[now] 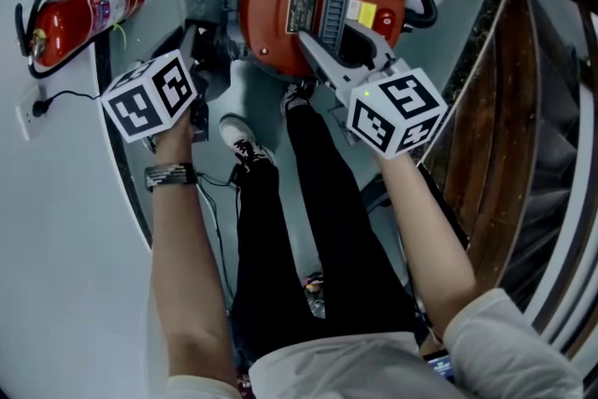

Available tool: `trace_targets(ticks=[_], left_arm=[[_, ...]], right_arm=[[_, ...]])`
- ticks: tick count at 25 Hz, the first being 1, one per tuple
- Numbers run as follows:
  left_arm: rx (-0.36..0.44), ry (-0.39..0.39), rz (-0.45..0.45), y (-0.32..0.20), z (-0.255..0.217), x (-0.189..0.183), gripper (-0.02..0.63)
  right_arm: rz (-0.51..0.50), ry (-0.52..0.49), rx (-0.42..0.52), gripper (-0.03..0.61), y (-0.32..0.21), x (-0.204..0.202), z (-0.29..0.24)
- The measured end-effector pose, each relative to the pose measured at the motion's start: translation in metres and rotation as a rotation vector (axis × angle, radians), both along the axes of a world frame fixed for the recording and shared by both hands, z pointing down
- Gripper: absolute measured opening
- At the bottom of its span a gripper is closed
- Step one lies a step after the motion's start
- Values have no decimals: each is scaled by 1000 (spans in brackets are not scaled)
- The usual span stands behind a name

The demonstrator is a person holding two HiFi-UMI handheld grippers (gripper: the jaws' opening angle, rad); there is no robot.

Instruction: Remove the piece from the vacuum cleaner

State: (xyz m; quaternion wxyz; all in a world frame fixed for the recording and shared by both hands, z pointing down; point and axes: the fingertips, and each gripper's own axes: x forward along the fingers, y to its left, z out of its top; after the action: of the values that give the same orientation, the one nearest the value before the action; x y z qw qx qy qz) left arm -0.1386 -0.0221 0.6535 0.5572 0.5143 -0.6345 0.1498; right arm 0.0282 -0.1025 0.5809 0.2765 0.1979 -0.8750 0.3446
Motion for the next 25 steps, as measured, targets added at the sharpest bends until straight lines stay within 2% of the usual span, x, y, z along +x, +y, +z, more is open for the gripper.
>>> trace_targets(ticks=[9, 21, 23, 25], left_arm=[[9, 48, -107, 2, 0, -4, 31], [23, 188, -284, 5, 3, -12, 30], [19, 173, -275, 5, 3, -12, 29], [13, 134, -218, 5, 3, -10, 31]], right_arm=[[4, -3, 6, 189, 0, 0, 0], [7, -5, 10, 190, 0, 1, -1], [6, -4, 9, 190, 0, 1, -1], [5, -5, 10, 190, 0, 1, -1]])
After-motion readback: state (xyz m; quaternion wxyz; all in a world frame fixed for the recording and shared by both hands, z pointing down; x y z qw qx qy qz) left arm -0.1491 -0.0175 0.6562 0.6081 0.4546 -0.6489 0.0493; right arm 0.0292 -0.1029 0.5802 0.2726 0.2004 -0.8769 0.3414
